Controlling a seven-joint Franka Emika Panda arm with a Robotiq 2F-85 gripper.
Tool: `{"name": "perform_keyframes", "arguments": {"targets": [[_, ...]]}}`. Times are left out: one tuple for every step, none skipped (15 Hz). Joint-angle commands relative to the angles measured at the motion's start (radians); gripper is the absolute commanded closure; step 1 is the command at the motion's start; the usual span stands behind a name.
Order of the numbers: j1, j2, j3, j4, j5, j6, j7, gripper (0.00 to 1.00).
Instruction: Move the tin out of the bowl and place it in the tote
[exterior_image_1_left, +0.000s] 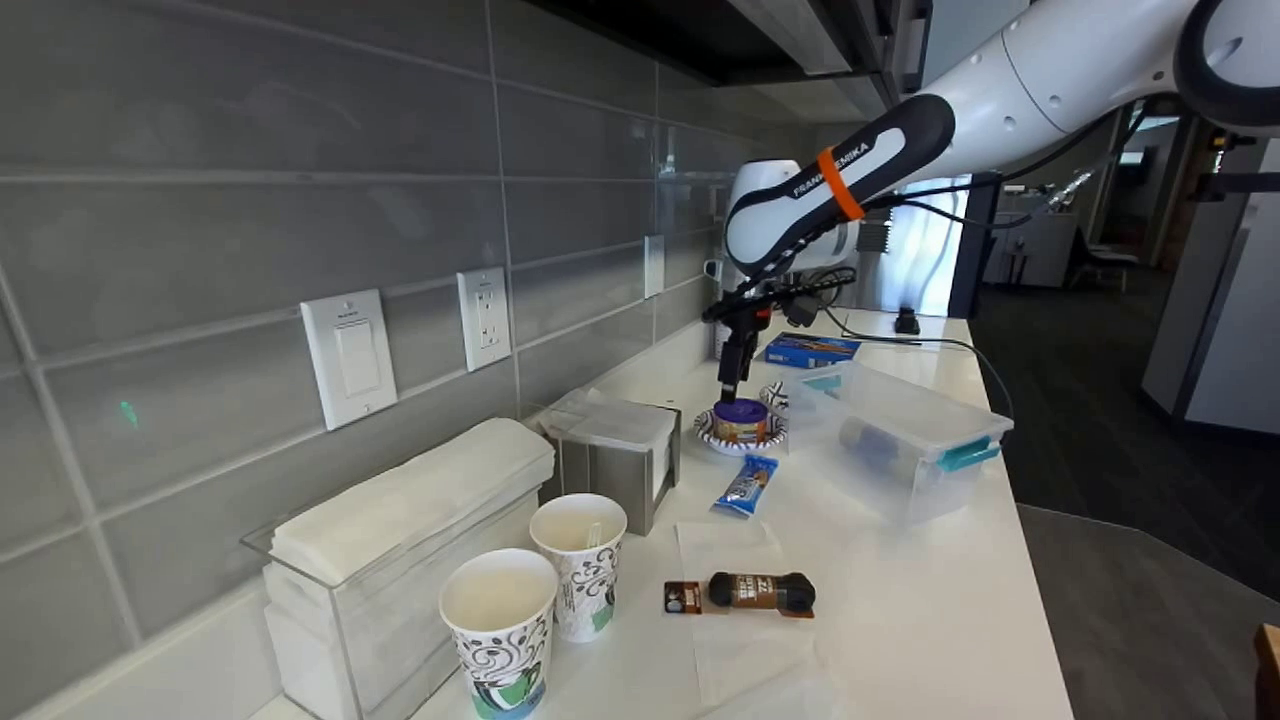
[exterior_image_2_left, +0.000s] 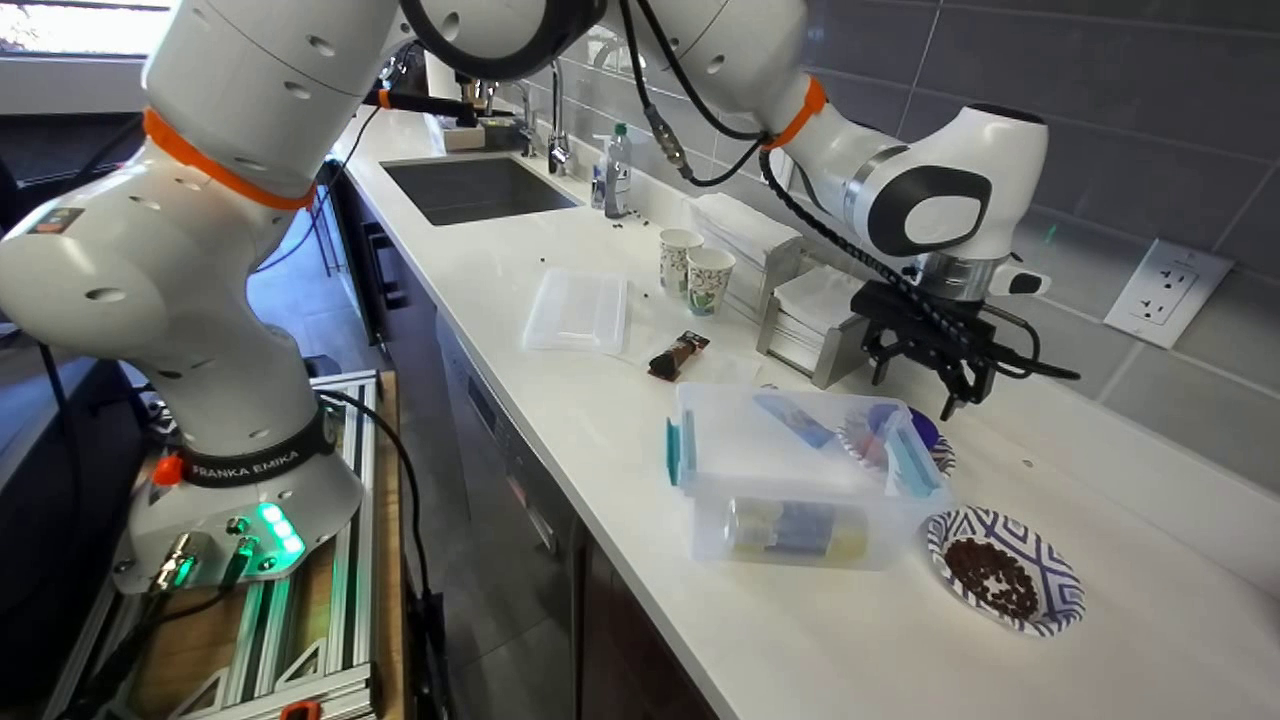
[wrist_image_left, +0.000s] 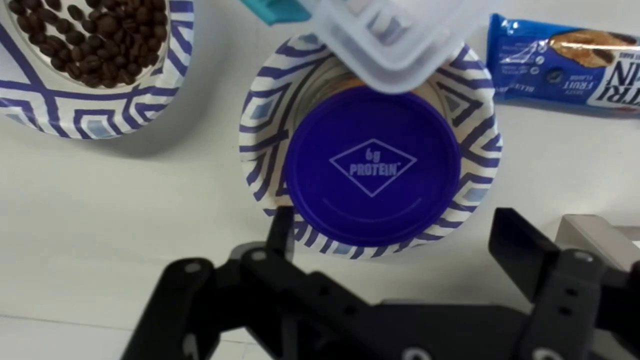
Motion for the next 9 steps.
{"name": "perform_keyframes", "arguments": {"targets": [[-0.015,0.028,0.009,0.02,0.005,0.028,-0.012,0.0],[-0.017,0.029,0.01,0.017,0.006,0.03,-0.013,0.0],[-0.02,0.031,0.011,0.014,0.007,0.035,-0.016,0.0],[-0.019,0.034,0.008,0.013,0.002,0.037,-0.014,0.0],[-0.023,0.035,0.011,0.011,0.007,0.037,-0.017,0.0],[-0.026,0.038,0.013,0.011,0.009,0.037,-0.02,0.0],[-0.03,0.041,0.015,0.009,0.013,0.039,-0.024,0.0],[-0.036,0.044,0.021,0.009,0.021,0.037,-0.028,0.0],[-0.035,0.046,0.016,0.008,0.014,0.041,-0.027,0.0]]}}
